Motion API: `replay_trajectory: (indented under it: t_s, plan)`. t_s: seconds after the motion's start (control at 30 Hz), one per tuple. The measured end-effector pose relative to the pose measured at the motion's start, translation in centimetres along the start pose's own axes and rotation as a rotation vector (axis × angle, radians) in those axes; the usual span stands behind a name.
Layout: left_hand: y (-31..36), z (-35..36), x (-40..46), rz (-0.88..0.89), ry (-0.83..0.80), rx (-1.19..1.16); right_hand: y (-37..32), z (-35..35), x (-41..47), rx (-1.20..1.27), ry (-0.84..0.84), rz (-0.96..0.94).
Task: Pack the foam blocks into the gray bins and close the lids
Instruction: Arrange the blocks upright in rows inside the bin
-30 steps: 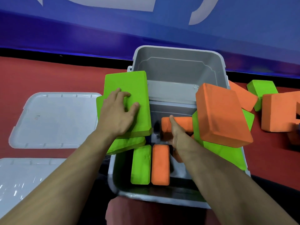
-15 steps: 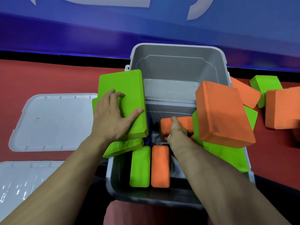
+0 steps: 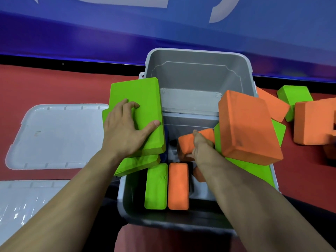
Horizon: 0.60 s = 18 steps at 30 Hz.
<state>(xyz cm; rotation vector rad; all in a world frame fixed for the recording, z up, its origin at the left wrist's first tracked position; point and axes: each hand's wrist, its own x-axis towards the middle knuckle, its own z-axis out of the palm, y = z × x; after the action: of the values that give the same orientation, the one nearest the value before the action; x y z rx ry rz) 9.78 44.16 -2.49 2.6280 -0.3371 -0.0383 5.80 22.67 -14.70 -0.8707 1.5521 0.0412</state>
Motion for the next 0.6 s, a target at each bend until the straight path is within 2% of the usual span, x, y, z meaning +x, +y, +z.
replay_trajectory:
  t_s: [0.2, 0.47, 0.6]
  plan:
    - [-0.2, 0.0, -0.1, -0.003, 0.009, -0.010, 0.1, -2.2, -0.1, -0.285, -0.071, -0.129]
    - [-0.1, 0.1, -0.1, -0.012, 0.014, -0.012, -0.3, -1.0, -0.1, -0.595, -0.121, -0.285]
    - [-0.2, 0.0, -0.1, -0.014, 0.014, -0.020, -0.2, 0.0, 0.0, -0.880, -0.188, -0.459]
